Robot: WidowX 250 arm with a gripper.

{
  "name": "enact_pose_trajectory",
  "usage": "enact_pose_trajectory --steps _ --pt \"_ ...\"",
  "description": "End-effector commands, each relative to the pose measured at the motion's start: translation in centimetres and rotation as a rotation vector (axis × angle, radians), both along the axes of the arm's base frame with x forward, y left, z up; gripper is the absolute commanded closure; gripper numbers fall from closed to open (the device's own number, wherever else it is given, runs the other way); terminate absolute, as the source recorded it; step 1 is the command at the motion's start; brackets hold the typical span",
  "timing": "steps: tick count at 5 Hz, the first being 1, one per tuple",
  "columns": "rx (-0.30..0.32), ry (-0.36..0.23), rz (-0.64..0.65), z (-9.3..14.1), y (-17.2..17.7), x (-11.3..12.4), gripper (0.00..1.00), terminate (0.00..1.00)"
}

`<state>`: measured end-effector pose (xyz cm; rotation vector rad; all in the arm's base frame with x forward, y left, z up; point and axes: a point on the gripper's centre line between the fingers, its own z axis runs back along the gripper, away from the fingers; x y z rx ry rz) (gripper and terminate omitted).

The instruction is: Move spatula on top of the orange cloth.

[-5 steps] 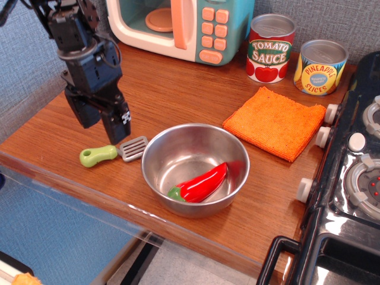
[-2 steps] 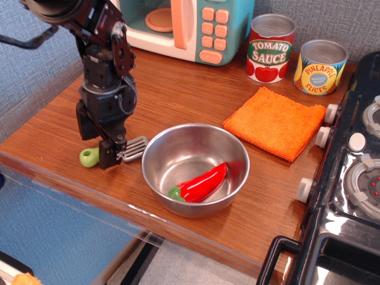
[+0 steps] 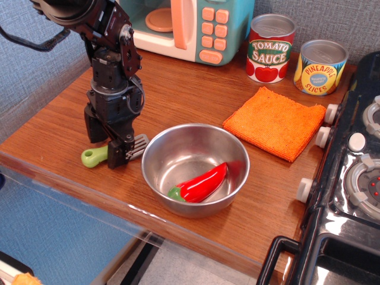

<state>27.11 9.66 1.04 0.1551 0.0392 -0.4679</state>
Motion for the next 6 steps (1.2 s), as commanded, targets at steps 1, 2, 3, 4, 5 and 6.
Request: enact_pose_trajectory --steps 1,2,3,4,5,6 --pt "-0.055 -0.022 0.048 0.6 1.2 0.6 1.0 0.0" --pt "-0.18 -0.04 0.174 1.7 1.5 0.7 1.0 0.0" --pt "-0.245 -0.14 0.415 5.8 1.7 1.5 1.0 0.0" --pt "-0.159 -0.228 0.492 9.4 -0.2 3.0 1.0 0.0" --pt "-0.131 -0.276 0.468 12.1 -4.6 6.3 1.0 0.0" --pt "-0.137 -0.284 0.416 13.3 -9.8 9.6 1.0 0.0"
